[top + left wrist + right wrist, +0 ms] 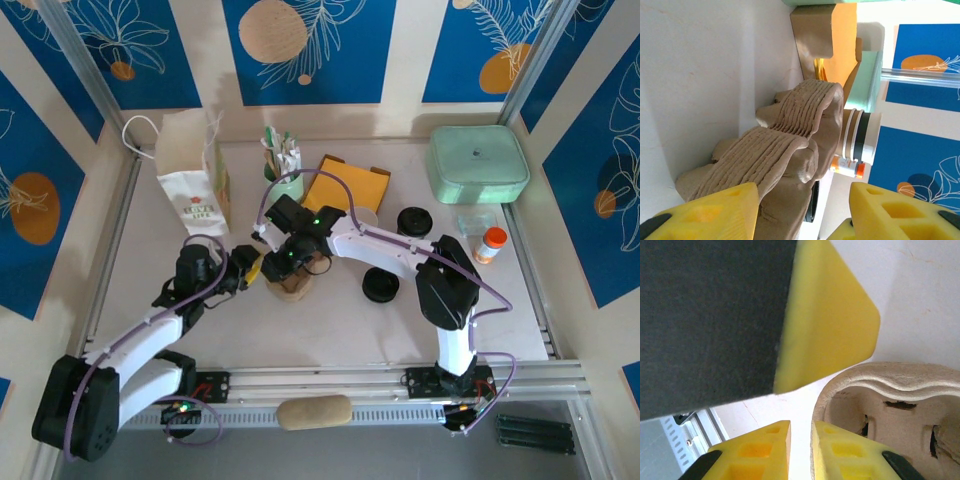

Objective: Pack the takeout coffee

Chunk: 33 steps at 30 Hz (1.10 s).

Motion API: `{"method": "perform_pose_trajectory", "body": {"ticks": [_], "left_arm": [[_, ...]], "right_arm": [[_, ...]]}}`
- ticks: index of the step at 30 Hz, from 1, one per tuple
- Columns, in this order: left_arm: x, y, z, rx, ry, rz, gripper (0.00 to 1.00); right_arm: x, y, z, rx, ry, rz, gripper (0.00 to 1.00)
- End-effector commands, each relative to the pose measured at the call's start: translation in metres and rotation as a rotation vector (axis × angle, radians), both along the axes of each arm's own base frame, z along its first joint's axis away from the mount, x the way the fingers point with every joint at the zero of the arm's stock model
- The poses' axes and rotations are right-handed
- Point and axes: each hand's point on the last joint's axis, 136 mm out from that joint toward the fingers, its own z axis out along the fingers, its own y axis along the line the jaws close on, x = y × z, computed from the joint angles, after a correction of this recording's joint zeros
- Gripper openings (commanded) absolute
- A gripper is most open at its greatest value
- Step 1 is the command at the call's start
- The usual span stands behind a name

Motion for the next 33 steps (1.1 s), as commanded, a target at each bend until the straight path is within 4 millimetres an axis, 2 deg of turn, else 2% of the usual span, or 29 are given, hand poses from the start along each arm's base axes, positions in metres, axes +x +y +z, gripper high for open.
{"method": "perform_pose_trajectory", "body": {"ticks": [1,5,10,13,15,19,21,26,33], "left_arm": [[0.003,-0.003,0.008,-0.018,-0.039,-0.006,0.51],[0.002,-0.002,0.010,-0.006,-0.045,-0.013,0.56],[-0.002,0.001,0.011,0.076,-0.056,-0.041,0.66],[-0.003,0.002,0.014,0.134,-0.073,-0.064,0.70],[-0.003,0.003,0.015,0.163,-0.085,-0.081,0.72],[-0.002,0.001,0.017,0.225,-0.104,-0.132,0.76],[0.000,-0.003,0.018,0.251,-0.115,-0.171,0.78],[0.006,-0.011,0.016,0.312,-0.127,-0.266,0.82],[0.014,-0.025,0.008,0.332,-0.121,-0.382,0.86]], "right_arm": [[-0.003,-0.002,0.010,0.028,0.013,0.000,0.20],[0.002,-0.012,0.009,-0.012,0.006,-0.049,0.20],[0.016,-0.040,0.009,-0.137,0.009,-0.217,0.27],[0.015,-0.057,0.012,-0.182,0.025,-0.310,0.38],[0.009,-0.065,0.012,-0.187,0.047,-0.362,0.49],[0.003,-0.085,0.004,-0.207,0.083,-0.451,0.68],[0.002,-0.093,-0.002,-0.213,0.104,-0.486,0.74],[0.008,-0.099,-0.013,-0.191,0.155,-0.536,0.78],[0.019,-0.096,-0.026,-0.170,0.215,-0.556,0.79]]}}
